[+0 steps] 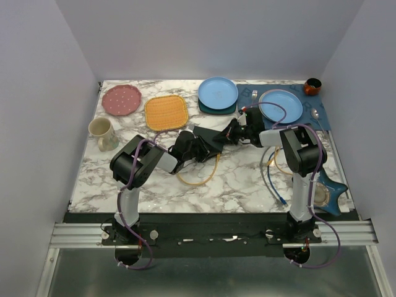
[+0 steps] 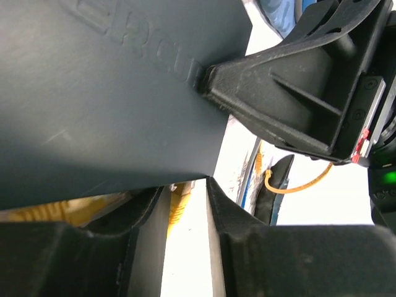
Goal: Pull the plug from the switch port
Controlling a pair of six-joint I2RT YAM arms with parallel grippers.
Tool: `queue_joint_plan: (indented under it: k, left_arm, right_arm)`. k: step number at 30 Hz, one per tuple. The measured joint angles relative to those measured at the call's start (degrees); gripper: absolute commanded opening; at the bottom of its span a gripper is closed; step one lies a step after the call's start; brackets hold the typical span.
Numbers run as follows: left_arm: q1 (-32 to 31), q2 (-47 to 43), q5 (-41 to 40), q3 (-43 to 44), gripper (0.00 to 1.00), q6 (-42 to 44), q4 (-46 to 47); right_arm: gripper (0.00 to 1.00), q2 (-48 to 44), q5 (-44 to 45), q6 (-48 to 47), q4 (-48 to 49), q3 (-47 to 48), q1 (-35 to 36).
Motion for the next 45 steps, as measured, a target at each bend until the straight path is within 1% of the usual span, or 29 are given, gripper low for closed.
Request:
queue_joint_plan:
  k: [1, 4, 12, 21, 24, 27, 29, 39, 45]
  left_arm:
    - [0.0, 0.0, 0.15, -0.28, 0.41, -0.09, 0.31]
    - [0.35, 0.28, 0.48, -1.46, 0.41, -0.42, 1.55]
    - [0.44, 0.52, 0.9, -1.55, 0.39, -0.61, 2.16]
    - [0.5, 0.28, 0.85, 0.59, 0.34, -0.48, -2.86]
    - [0.48, -0.04, 0.85, 1.44, 0.3, -0.09, -5.05]
    - [0.42, -0.17, 0.87, 2.29, 0.24, 0.28, -6.8]
    - [0.37, -0.28, 0.9, 2.71, 0.18, 0.46, -7.34]
    - [0.33, -0.37, 1.07, 3.06, 0.01, 0.98, -7.15]
    - [0.33, -0.31, 1.09, 1.9, 0.0, 0.87, -4.59]
  right_arm:
    - [0.01, 0.0, 0.0, 0.0, 0.0, 0.0, 0.0]
    - [0.01, 0.0, 0.0, 0.0, 0.02, 0.0, 0.0]
    - [0.01, 0.0, 0.0, 0.02, 0.02, 0.0, 0.0]
    - [0.01, 0.0, 0.04, 0.13, 0.07, -0.02, -0.02]
    - [0.01, 0.0, 0.07, 0.15, 0.11, 0.0, -0.02]
    - [0.01, 0.0, 0.07, 0.13, 0.17, -0.02, -0.07]
    - [0.01, 0.0, 0.09, 0.15, 0.24, -0.07, -0.09]
    - [0.01, 0.0, 0.07, 0.15, 0.33, -0.11, -0.13]
    - [0.01, 0.0, 0.07, 0.15, 0.37, -0.15, -0.13]
